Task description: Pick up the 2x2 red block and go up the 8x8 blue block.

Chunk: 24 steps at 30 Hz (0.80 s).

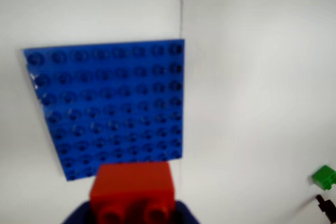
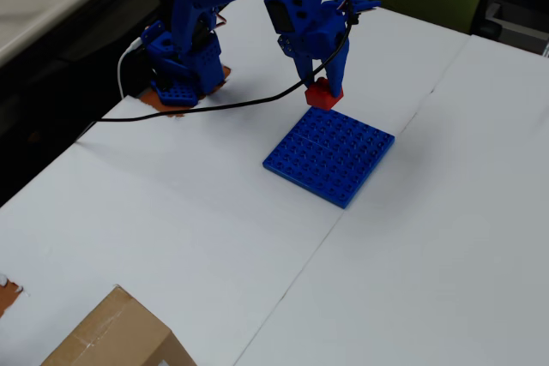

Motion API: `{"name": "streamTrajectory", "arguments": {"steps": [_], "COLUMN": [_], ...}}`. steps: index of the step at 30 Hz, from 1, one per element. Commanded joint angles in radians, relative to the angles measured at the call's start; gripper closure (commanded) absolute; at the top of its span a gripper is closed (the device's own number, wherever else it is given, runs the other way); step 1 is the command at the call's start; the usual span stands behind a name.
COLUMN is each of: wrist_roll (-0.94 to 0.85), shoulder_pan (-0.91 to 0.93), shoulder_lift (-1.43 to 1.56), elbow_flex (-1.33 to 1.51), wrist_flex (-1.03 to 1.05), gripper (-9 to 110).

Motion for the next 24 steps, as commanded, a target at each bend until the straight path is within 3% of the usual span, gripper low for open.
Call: {"name": "streamTrajectory", "arguments": {"steps": [1, 24], "wrist_roll": [-0.255, -0.252], "shoulder_pan": [0.008, 0.009], "shoulder_lift": [0.052, 0.032], "elbow_flex": [-0.002, -0.006], "wrist_flex": [0.026, 0.008], "gripper": [101, 101]}}
